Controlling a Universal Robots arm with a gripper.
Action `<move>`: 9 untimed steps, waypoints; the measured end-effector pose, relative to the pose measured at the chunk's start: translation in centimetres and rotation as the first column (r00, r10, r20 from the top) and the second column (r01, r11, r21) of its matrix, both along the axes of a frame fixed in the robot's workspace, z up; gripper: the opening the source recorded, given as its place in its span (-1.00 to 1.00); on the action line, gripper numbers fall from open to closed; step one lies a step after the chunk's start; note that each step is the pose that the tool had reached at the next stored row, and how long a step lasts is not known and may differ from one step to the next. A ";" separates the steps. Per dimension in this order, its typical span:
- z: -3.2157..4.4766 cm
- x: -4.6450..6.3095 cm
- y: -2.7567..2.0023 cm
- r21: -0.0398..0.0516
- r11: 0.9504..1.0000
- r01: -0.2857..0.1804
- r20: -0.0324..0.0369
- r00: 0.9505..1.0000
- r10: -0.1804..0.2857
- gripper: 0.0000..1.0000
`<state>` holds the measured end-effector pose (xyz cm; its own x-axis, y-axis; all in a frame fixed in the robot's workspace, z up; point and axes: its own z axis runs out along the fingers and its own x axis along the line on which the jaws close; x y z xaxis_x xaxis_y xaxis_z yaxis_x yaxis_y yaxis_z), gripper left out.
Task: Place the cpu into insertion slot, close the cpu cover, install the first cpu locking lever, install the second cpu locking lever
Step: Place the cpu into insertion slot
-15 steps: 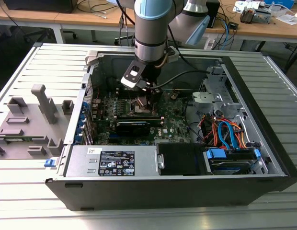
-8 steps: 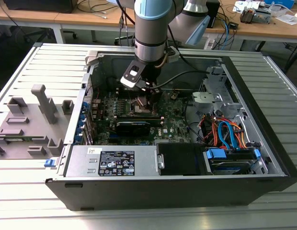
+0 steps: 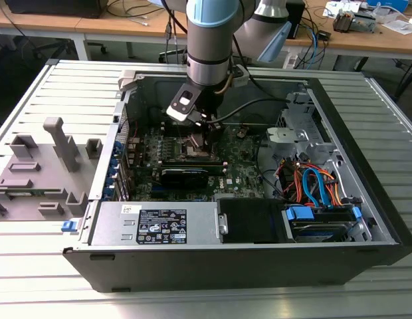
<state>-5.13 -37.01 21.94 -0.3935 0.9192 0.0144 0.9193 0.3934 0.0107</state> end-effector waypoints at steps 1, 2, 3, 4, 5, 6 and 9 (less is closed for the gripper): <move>0.00 0.0 0.00 0.000 1.000 0.002 0.000 1.000 -0.002 0.10; 0.00 0.0 0.00 0.000 1.000 0.005 0.000 1.000 -0.005 0.10; 0.00 0.0 0.00 0.000 1.000 0.007 0.000 1.000 -0.007 0.10; 0.00 0.0 0.00 0.000 1.000 0.008 0.000 1.000 -0.008 0.10; 0.00 0.0 0.00 0.000 1.000 0.010 0.000 1.000 -0.010 0.10; 0.00 0.0 0.00 0.000 1.000 0.012 0.000 1.000 -0.012 0.10; 0.00 0.0 0.00 0.000 1.000 0.017 0.000 1.000 -0.017 0.10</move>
<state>-5.13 -37.01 21.94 -0.3780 0.9257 0.0144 0.9258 0.3778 0.0107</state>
